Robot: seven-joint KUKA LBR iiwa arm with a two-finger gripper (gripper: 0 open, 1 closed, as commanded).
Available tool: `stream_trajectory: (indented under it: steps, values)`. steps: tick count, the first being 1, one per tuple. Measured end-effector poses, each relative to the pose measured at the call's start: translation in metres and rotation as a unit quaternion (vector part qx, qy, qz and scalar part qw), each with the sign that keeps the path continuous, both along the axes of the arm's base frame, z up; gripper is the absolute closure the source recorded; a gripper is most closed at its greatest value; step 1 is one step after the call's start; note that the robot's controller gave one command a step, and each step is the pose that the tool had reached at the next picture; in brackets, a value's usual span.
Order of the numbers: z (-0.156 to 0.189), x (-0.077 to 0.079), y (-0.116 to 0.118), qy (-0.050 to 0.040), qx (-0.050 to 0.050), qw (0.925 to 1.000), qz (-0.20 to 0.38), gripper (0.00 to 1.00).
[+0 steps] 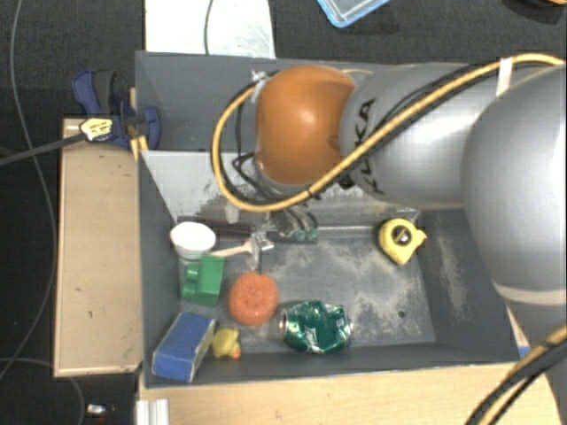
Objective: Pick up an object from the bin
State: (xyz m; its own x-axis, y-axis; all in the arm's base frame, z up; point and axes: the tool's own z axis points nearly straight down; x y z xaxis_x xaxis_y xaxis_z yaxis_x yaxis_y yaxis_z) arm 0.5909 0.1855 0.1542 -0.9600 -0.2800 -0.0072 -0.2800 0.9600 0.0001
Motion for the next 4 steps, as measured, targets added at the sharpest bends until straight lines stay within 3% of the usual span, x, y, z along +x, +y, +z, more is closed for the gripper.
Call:
stream_trajectory:
  steps: [1,2,3,4]
  values:
    - [-0.029,0.001,-0.010,-0.0014,-0.001,0.9965,0.084,0.00]
    - [-0.044,-0.054,-0.015,-0.0012,0.001,0.9985,0.055,0.00]
    - [-0.059,-0.054,-0.036,-0.0025,0.000,0.9945,0.104,0.00]
    - [-0.065,-0.061,-0.034,-0.0005,0.000,0.9812,0.193,0.00]
